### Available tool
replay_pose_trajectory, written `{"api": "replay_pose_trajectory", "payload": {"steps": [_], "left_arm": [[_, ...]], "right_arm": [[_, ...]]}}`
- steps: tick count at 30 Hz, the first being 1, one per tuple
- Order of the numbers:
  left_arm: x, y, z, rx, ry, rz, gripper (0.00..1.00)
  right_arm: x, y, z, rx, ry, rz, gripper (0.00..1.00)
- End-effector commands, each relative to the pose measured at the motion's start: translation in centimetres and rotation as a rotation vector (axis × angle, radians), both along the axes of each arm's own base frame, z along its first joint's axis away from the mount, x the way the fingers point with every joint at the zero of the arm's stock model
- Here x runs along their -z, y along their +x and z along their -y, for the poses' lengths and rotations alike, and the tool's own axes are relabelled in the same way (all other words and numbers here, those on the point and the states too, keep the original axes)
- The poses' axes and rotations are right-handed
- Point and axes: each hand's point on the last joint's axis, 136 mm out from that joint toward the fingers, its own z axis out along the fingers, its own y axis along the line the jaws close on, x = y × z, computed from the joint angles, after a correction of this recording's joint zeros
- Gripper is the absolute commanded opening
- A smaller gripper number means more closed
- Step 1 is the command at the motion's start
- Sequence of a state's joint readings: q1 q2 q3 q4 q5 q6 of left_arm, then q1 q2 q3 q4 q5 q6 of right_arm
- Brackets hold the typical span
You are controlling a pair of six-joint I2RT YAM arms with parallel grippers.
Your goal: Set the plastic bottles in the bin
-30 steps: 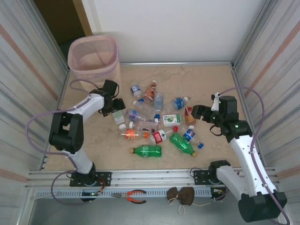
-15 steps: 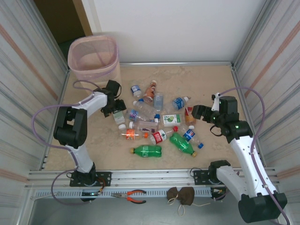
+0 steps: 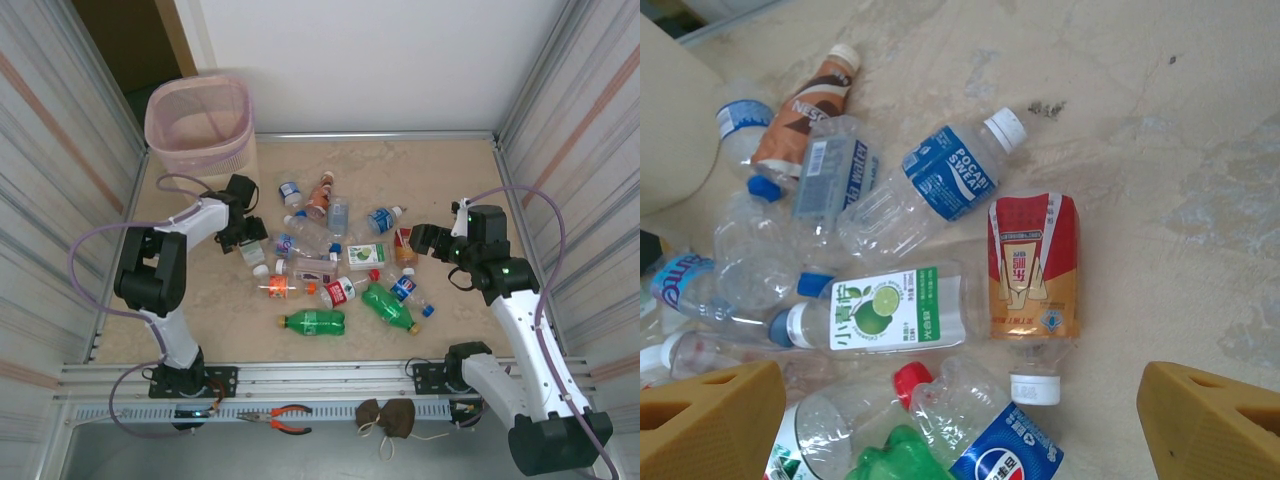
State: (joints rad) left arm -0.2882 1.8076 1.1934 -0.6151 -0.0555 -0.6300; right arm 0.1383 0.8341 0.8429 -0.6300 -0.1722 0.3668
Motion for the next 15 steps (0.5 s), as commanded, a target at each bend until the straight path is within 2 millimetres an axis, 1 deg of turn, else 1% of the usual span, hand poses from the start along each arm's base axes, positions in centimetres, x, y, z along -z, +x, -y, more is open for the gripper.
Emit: {"api": "replay_pose_trajectory", "payload": {"steps": [1, 6, 12, 15], "left_arm": [[-0.6, -1.2, -0.9, 0.002, 0.045, -0.011, 0.71], [-2.4, -1.5, -1.4, 0.006, 0.06, 0.024, 0.7], [-5.4, -2.1, -2.2, 0.015, 0.08, 0.086, 0.69], [-7.3, -2.4, -2.5, 0.019, 0.082, 0.128, 0.69]], "right_arm": [[-0.1, -0.3, 0.1, 0.011, 0.004, 0.008, 0.9], [-0.2, -0.4, 0.1, 0.013, 0.005, 0.014, 0.9], [-0.4, -0.5, 0.1, 0.011, 0.007, 0.018, 0.9], [-0.4, -0.6, 0.1, 0.01, 0.009, 0.019, 0.9]]}}
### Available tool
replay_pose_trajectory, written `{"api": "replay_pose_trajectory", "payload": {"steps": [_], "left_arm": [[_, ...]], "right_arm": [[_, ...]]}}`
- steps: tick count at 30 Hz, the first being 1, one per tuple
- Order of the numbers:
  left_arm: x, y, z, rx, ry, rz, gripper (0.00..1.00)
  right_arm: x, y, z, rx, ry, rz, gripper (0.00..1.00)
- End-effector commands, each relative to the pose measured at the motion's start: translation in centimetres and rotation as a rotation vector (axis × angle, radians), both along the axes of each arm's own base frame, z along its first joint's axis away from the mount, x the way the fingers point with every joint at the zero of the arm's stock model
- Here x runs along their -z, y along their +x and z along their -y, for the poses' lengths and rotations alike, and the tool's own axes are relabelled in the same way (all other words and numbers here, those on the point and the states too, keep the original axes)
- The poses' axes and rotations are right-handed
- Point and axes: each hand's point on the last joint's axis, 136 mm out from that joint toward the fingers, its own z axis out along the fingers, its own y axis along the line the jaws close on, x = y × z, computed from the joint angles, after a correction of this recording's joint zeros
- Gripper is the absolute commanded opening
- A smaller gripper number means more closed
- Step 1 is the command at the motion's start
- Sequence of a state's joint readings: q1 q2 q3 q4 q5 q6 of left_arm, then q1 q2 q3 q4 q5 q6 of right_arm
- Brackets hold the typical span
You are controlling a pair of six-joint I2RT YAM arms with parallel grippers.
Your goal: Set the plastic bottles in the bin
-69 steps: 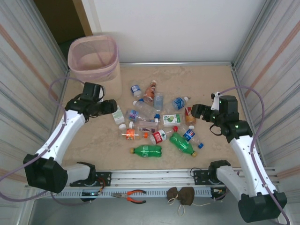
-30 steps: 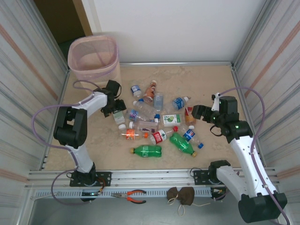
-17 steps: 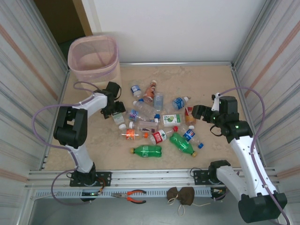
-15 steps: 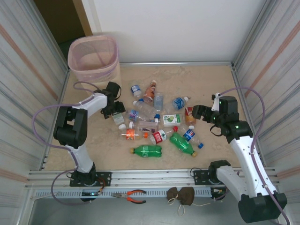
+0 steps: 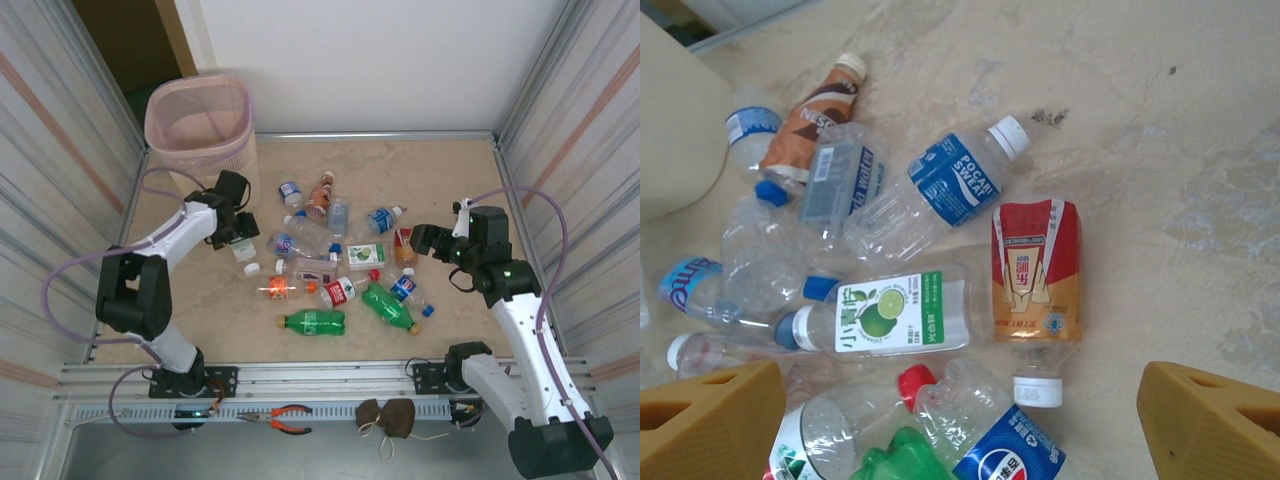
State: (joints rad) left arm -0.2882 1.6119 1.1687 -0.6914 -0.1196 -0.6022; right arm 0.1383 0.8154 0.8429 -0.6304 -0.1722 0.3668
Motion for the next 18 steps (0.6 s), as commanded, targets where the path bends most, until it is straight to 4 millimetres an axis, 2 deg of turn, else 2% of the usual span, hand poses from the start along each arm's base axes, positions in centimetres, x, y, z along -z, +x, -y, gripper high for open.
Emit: {"api": "replay_pose_trajectory", "payload": {"steps": [1, 6, 18], "left_arm": [[-2.3, -1.2, -1.0, 0.011, 0.042, 0.033, 0.68], [-6.2, -1.6, -1.1, 0.038, 0.024, 0.134, 0.68], [-19.3, -2.2, -0.4, 0.232, 0.015, 0.49, 0.58]], "right_arm": [[0.1, -0.4, 0.0, 0.009, 0.006, 0.0, 0.9], [0.0, -0.3, 0.0, 0.007, 0.009, 0.005, 0.9], [-0.3, -0.2, -0.1, 0.003, 0.013, 0.017, 0.9]]}}
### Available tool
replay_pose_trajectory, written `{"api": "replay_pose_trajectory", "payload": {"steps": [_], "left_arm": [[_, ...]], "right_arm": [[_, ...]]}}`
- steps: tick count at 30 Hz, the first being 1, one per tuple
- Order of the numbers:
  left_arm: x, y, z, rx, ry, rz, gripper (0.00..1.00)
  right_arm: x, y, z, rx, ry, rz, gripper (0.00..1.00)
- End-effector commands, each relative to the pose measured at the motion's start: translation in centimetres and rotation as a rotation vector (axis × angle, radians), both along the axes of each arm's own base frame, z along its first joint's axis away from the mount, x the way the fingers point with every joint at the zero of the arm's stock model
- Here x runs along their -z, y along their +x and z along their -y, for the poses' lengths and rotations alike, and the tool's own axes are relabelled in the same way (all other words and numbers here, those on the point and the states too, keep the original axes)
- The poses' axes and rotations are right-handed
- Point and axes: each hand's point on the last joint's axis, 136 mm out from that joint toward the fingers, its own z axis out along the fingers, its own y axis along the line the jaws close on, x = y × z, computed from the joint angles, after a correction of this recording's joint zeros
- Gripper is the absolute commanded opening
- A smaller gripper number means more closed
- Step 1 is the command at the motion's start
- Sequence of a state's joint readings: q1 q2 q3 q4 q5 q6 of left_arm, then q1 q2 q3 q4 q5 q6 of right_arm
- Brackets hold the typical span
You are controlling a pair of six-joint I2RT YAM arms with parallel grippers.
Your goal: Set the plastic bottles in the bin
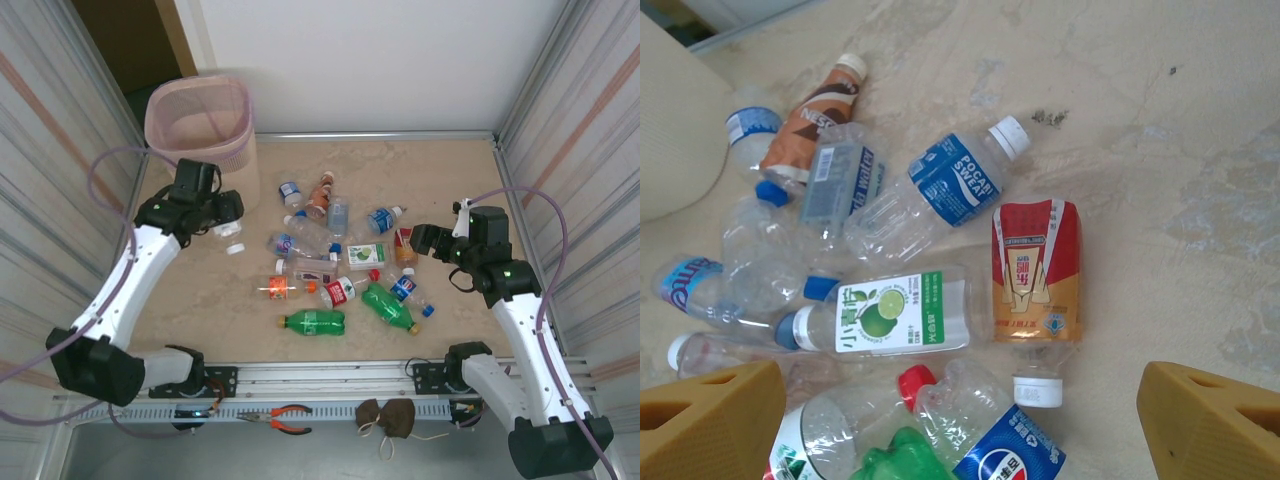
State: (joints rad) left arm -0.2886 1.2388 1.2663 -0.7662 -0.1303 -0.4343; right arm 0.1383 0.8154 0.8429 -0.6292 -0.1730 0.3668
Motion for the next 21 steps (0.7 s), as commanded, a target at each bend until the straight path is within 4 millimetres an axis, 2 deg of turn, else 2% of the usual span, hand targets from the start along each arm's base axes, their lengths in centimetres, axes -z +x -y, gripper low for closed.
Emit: {"api": "replay_pose_trajectory", "payload": {"steps": [1, 5, 11, 16, 21], "left_arm": [[-5.1, -0.5, 0.4, 0.11, 0.044, 0.142, 0.57], [-9.7, -0.6, 0.8, 0.2, 0.088, 0.276, 0.57], [-15.6, 0.3, -0.2, 0.224, 0.204, 0.425, 0.57], [-19.1, 2.6, -1.4, 0.233, 0.276, 0.481, 0.57], [-21.5, 5.9, -3.2, 0.202, 0.347, 0.538, 0.57]], "right_arm": [[-0.4, -0.2, -0.1, 0.004, 0.013, 0.019, 0.9], [-0.5, -0.1, -0.2, 0.003, 0.013, 0.024, 0.9], [-0.8, 0.2, -0.2, 0.003, 0.014, 0.028, 0.9], [-1.1, 0.3, -0.1, 0.003, 0.01, 0.033, 0.9], [-1.5, 0.4, 0.0, 0.009, 0.005, 0.041, 0.9]]}}
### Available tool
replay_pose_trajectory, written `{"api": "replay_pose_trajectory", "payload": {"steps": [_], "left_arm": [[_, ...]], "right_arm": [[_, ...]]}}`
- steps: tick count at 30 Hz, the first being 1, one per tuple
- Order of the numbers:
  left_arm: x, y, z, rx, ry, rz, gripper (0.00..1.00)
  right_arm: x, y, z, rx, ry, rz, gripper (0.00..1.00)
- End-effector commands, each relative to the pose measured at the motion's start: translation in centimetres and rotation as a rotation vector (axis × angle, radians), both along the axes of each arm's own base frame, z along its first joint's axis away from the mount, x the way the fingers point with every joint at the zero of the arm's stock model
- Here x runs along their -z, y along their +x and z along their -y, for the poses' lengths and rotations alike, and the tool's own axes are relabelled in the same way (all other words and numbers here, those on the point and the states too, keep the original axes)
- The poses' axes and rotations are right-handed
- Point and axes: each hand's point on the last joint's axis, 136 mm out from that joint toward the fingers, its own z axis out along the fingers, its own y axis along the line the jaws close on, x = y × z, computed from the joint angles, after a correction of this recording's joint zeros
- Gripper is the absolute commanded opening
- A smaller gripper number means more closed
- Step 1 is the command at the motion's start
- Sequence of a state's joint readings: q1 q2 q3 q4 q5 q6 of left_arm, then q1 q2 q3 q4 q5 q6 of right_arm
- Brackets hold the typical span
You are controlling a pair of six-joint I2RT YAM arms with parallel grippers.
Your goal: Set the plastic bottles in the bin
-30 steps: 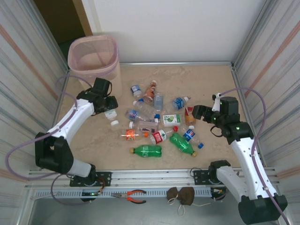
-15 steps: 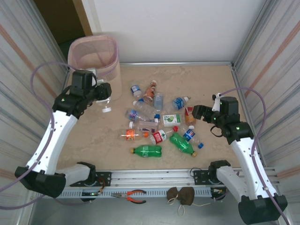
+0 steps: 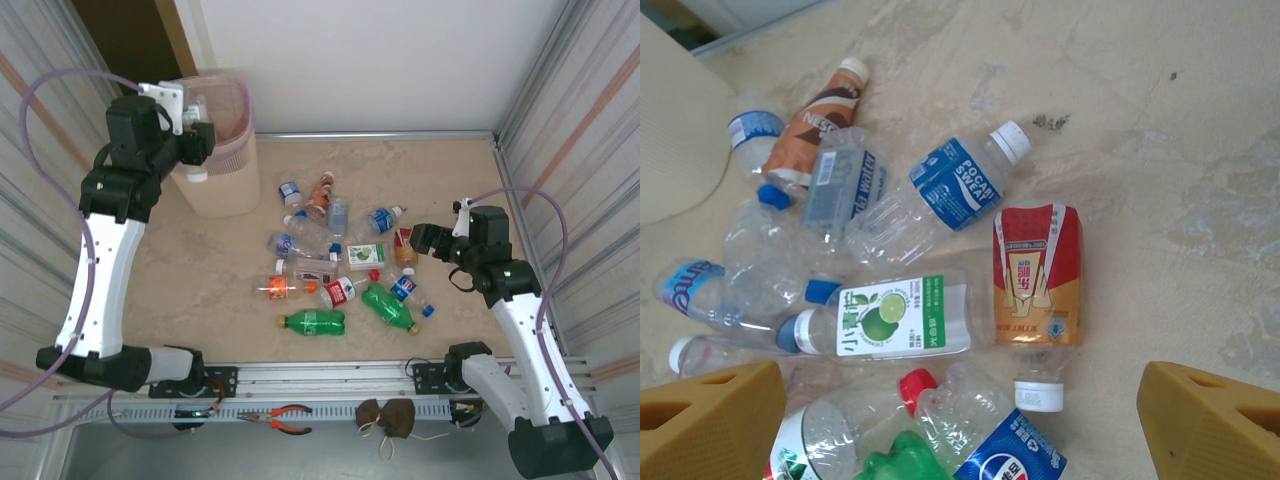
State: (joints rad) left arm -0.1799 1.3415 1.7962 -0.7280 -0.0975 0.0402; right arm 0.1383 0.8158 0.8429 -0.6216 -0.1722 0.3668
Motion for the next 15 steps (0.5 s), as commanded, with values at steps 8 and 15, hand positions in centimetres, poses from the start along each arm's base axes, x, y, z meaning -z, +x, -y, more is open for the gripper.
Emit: {"api": "replay_pose_trajectory", "payload": {"steps": [8, 15], "left_arm": [[-2.8, 7.8, -3.2, -0.045, 0.141, 0.137, 0.53], [-0.6, 12.9, -5.2, -0.083, 0.174, 0.12, 0.52]], "right_arm": [[-1.6, 0.8, 0.1, 0.02, -0.002, 0.038, 0.9], [-1.3, 1.2, 0.2, 0.029, -0.004, 0.03, 0.9]]}}
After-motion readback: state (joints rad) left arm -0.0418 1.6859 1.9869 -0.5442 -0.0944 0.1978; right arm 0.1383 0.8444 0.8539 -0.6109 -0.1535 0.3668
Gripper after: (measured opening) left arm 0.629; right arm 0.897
